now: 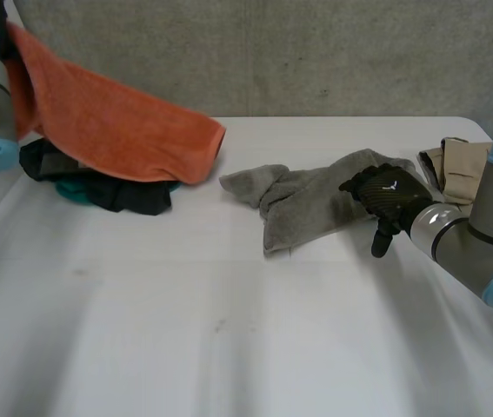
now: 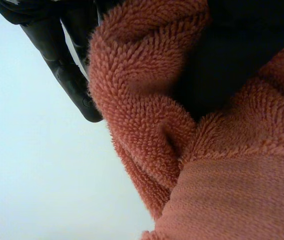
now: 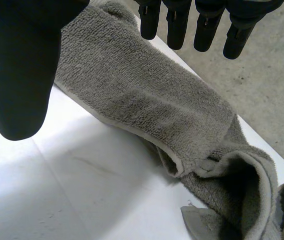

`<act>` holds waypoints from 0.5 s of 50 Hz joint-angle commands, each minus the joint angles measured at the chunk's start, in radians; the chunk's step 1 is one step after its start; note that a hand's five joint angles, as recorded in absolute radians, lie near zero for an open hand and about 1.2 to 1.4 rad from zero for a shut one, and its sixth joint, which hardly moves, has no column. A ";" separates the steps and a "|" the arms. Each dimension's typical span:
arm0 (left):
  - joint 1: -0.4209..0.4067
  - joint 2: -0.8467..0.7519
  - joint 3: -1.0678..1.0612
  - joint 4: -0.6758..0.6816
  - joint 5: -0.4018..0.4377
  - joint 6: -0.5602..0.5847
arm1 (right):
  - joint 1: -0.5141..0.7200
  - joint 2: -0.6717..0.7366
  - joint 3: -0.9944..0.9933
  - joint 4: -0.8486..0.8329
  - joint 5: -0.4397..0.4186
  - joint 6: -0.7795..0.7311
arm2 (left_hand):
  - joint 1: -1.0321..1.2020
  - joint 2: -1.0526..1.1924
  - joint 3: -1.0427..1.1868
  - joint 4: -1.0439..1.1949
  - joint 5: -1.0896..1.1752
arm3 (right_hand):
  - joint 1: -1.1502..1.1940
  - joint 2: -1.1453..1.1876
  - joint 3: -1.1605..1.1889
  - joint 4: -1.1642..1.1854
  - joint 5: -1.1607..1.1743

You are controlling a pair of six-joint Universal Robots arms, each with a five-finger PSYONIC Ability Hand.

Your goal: Fold the laundry.

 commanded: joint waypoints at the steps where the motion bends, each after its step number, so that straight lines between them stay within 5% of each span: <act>1: 0.018 -0.161 0.023 0.067 0.016 0.061 | 0.001 0.011 0.002 -0.001 0.003 -0.011 | 0.247 0.200 0.211 0.202 0.257 | -0.038 -0.027 -0.024 -0.024 -0.040; 3: 0.021 -0.186 -0.009 0.107 0.019 0.075 | 0.000 0.016 0.002 -0.001 0.006 -0.016 | 0.210 0.163 0.174 0.165 0.219 | -0.038 -0.027 -0.024 -0.024 -0.040; 5: 0.023 -0.197 -0.029 0.139 0.018 0.078 | -0.002 0.016 0.000 -0.001 0.009 -0.019 | -0.124 -0.170 -0.159 -0.169 -0.114 | -0.038 -0.027 -0.024 -0.024 -0.040; 6: 0.026 -0.200 -0.047 0.162 0.012 0.079 | -0.005 0.016 -0.001 0.001 0.012 -0.019 | -0.509 -0.556 -0.545 -0.554 -0.500 | -0.038 -0.027 -0.024 -0.024 -0.040; 9: 0.013 -0.162 -0.101 0.162 -0.022 0.073 | -0.010 0.010 -0.003 0.001 0.017 -0.015 | -0.975 -1.021 -1.011 -1.020 -0.965 | -0.038 -0.027 -0.024 -0.024 -0.040; 16: -0.071 0.064 -0.338 0.128 -0.028 -0.016 | -0.023 -0.010 -0.004 0.001 0.021 -0.011 | -0.975 -1.021 -1.011 -1.020 -0.965 | -0.038 -0.027 -0.024 -0.024 -0.040; 25: -0.298 0.291 -0.660 0.012 0.108 -0.212 | -0.037 -0.016 -0.014 0.016 0.029 -0.002 | -0.896 -0.942 -0.931 -0.941 -0.886 | -0.038 -0.027 -0.024 -0.024 -0.040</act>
